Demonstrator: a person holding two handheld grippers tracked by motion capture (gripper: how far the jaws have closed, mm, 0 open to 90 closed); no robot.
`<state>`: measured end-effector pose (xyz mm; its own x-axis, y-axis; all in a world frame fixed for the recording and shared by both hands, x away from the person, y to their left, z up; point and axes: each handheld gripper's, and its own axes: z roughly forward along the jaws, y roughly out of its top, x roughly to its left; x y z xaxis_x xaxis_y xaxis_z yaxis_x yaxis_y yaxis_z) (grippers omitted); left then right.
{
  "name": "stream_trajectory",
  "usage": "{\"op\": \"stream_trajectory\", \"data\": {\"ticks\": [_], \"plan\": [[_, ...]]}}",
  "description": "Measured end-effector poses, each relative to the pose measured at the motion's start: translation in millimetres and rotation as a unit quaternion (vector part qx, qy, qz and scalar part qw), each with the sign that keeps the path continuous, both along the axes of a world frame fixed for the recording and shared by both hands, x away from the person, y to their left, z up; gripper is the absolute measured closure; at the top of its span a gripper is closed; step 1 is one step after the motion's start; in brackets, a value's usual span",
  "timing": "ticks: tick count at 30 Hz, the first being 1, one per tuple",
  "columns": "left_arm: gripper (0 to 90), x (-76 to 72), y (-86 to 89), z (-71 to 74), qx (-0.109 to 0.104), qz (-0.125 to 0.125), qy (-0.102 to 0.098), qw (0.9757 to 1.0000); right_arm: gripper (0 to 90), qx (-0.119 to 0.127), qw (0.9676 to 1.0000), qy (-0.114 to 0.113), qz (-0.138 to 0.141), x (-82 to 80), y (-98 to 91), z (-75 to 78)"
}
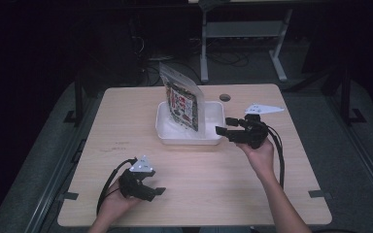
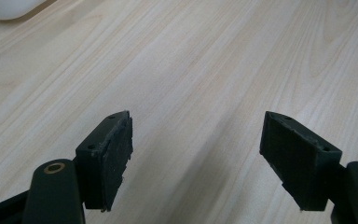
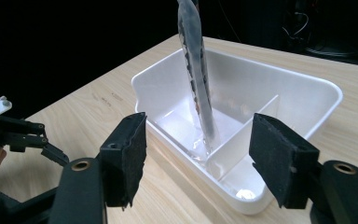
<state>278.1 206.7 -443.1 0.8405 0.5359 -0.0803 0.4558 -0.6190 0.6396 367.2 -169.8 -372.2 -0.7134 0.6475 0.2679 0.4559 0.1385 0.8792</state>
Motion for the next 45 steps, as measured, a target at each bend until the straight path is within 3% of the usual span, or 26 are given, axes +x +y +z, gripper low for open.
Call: {"op": "stream_trajectory", "data": {"ticks": [45], "plan": [[24.3, -1.3, -4.2, -1.3, 0.009, -0.007, -0.001, 0.9999, 31.5, -0.019, 0.9987, 0.044, -0.012, -49.1, -52.1, -27.4]]}}
